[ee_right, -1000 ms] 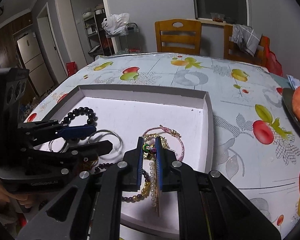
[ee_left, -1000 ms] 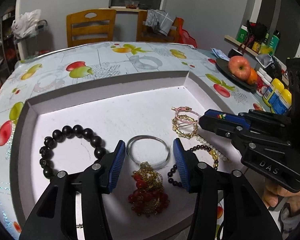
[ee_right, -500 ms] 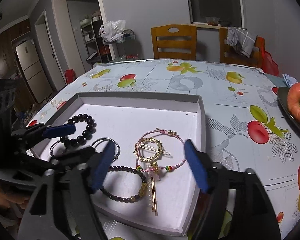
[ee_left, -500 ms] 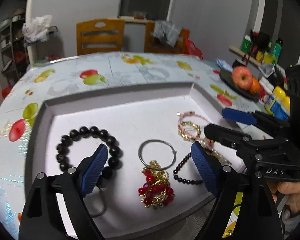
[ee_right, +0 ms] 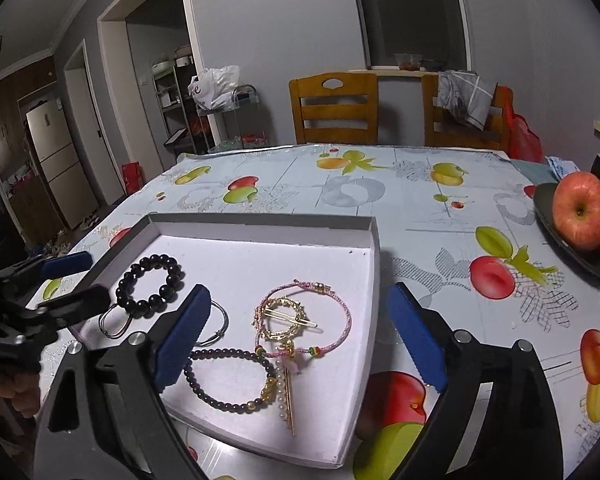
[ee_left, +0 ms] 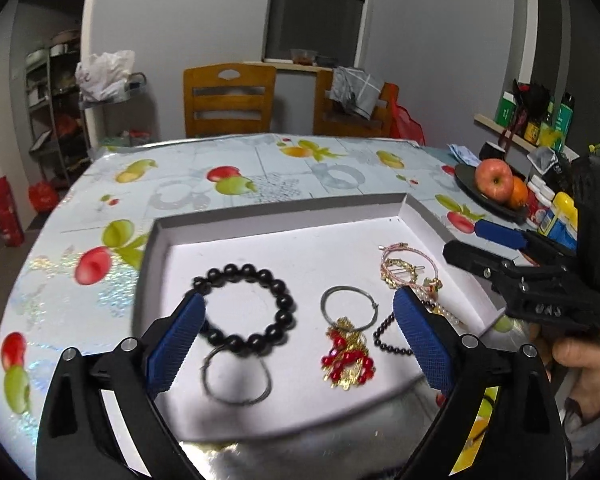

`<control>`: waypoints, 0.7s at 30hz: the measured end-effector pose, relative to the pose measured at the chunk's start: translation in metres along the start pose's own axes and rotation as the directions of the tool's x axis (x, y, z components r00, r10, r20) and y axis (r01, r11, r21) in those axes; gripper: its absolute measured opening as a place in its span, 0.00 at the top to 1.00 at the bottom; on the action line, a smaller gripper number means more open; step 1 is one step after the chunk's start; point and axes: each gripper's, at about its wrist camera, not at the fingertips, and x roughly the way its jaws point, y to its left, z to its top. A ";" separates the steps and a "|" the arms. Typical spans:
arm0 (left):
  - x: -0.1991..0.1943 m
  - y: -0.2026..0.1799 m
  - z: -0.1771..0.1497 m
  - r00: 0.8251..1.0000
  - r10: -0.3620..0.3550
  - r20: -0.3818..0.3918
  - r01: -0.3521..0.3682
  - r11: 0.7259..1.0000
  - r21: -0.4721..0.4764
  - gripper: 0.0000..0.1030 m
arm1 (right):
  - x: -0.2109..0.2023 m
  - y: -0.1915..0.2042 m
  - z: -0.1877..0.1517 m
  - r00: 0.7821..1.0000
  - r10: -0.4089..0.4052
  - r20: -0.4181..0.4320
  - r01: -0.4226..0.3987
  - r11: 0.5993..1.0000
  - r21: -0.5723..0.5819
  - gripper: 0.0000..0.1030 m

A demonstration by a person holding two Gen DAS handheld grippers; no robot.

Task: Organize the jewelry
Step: 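Move both open grippers back from the tray to the remaining jewelry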

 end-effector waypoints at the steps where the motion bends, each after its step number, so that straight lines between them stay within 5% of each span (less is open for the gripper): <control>1: -0.005 0.001 -0.002 1.000 0.001 0.002 -0.001 1.000 -0.001 0.08 | -0.002 -0.001 0.000 1.000 0.015 0.007 -0.015 1.000 0.001 0.09; 11: -0.054 0.004 -0.043 0.998 -0.063 -0.009 0.063 0.998 -0.004 0.07 | -0.035 0.011 -0.005 0.998 0.047 -0.048 -0.048 0.999 -0.008 0.06; 21: -0.061 -0.040 -0.076 0.993 -0.100 -0.065 0.109 0.979 0.170 0.07 | -0.074 0.017 -0.046 0.993 0.038 -0.110 -0.043 0.998 -0.046 0.06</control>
